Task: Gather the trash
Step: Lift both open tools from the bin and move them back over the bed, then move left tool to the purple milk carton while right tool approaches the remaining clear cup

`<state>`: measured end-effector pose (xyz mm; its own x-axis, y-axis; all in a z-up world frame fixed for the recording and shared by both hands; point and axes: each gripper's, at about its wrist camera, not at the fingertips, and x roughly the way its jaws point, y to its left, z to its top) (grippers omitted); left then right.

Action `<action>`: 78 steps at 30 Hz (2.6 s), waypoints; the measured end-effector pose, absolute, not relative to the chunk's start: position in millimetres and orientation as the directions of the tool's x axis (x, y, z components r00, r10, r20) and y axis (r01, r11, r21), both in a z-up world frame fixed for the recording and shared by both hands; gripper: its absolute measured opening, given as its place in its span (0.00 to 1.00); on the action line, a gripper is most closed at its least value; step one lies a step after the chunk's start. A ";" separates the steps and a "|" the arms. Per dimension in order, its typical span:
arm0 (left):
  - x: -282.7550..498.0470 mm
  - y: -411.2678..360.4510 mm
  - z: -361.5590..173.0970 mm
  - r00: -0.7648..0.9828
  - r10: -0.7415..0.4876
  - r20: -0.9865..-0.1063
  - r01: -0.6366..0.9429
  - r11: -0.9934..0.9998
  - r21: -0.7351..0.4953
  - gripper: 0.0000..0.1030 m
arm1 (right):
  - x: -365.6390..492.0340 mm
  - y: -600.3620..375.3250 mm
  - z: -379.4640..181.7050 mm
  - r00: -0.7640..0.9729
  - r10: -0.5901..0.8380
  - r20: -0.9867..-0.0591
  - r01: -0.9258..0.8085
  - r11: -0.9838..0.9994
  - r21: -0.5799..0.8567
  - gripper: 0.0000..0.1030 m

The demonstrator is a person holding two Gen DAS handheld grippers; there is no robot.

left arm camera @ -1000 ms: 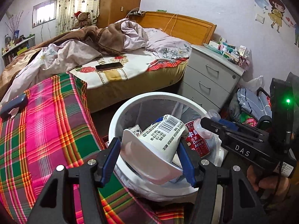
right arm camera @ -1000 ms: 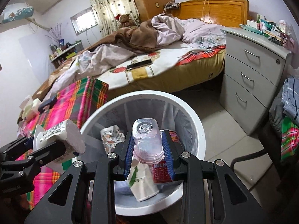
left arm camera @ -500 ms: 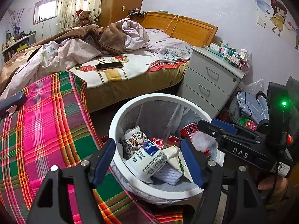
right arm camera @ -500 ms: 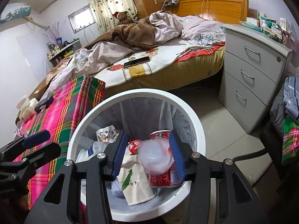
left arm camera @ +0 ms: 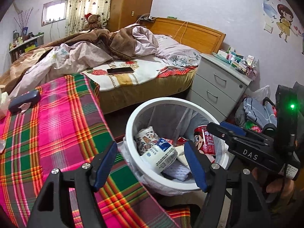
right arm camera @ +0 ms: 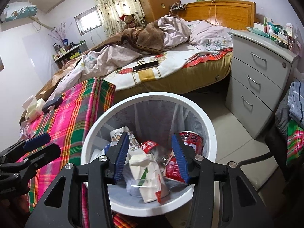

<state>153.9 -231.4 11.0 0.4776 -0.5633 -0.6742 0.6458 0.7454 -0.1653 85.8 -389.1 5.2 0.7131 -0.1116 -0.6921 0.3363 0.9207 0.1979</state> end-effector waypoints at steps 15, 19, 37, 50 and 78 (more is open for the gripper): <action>150.3 -166.2 21.9 0.572 -0.510 -0.642 0.551 0.819 -0.160 0.72 | 93.9 -345.1 14.2 0.750 -0.054 -0.660 0.243 0.950 0.198 0.47; 153.6 -149.3 20.2 0.589 -0.492 -0.642 0.521 0.838 -0.164 0.72 | 99.5 -330.1 15.7 0.755 -0.033 -0.655 0.211 0.958 0.195 0.47; 173.2 -55.6 18.0 0.675 -0.379 -0.633 0.363 0.918 -0.162 0.72 | 131.6 -261.7 16.1 0.757 0.092 -0.647 0.044 0.981 0.190 0.47; 199.8 23.3 6.2 0.717 -0.253 -0.649 0.180 0.967 -0.178 0.72 | 169.4 -211.6 9.6 0.727 0.173 -0.664 -0.061 0.980 0.189 0.47; 298.2 82.6 -36.2 0.654 -0.150 -0.742 0.037 0.985 -0.167 0.72 | 257.3 -126.2 -13.8 0.646 0.203 -0.736 -0.184 0.977 0.108 0.47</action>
